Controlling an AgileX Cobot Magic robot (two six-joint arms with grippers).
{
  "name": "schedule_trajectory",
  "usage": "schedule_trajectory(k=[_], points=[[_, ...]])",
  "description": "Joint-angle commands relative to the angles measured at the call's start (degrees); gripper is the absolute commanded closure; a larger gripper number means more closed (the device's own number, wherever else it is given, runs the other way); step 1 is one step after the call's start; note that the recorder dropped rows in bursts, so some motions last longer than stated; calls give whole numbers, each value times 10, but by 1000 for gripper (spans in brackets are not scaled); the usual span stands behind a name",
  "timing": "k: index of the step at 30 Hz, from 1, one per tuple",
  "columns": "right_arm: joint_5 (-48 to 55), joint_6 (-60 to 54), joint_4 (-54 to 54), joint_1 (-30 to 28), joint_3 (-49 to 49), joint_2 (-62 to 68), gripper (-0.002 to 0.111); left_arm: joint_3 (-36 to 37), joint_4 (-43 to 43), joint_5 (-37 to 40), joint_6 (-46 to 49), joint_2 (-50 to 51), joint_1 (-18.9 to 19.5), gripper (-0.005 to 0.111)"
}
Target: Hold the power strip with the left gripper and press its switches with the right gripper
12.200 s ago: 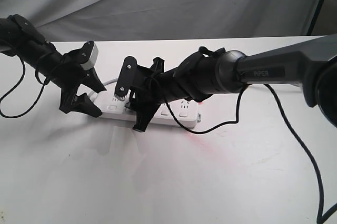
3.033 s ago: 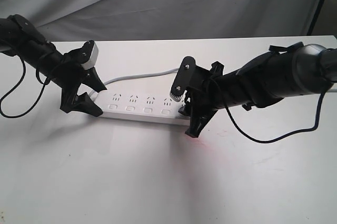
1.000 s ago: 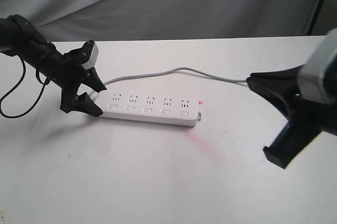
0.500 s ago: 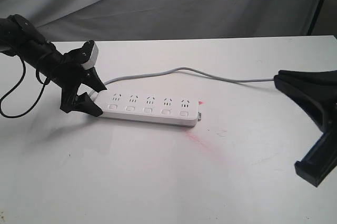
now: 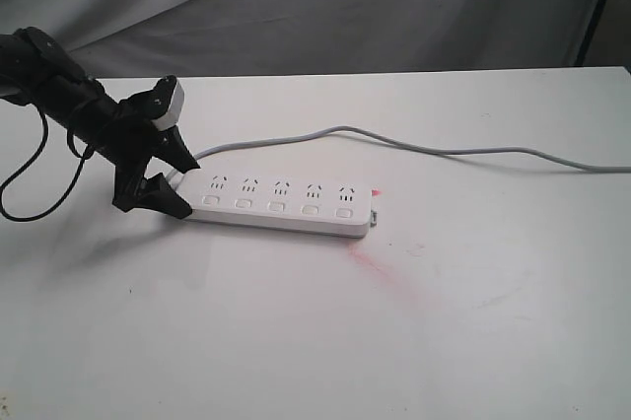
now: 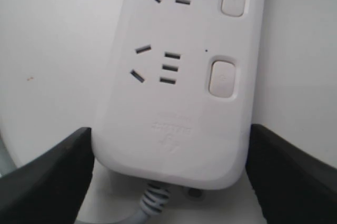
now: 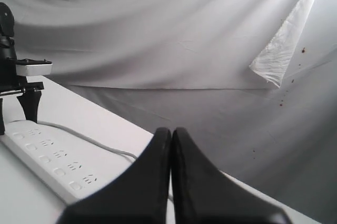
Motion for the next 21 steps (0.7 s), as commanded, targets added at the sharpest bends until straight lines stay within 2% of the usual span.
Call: schedule_trajectory(k=[1, 6, 9, 12, 15, 17, 19, 21], points=[[-6, 14, 2, -4, 16, -9, 108, -2, -2, -8, -3, 0, -4, 37], [2, 16, 3, -4, 16, -9, 108, -2, -2, -8, -3, 0, -4, 37], [2, 99, -39, -4, 20, -9, 108, -2, -2, -8, -3, 0, -4, 37], [-14, 320, -260, -4, 28, -9, 108, -2, -2, -8, -3, 0, -4, 37], [-23, 633, -554, -4, 48, -11, 108, -2, -2, -8, -3, 0, -4, 37], [-24, 785, -698, -4, 65, -27, 108, -2, -2, -8, -3, 0, -4, 37], [-23, 877, -789, -4, 81, -52, 108, -2, -2, -8, -3, 0, -4, 37], [-14, 896, -799, -4, 88, -81, 108, -2, -2, -8, -3, 0, -4, 37]])
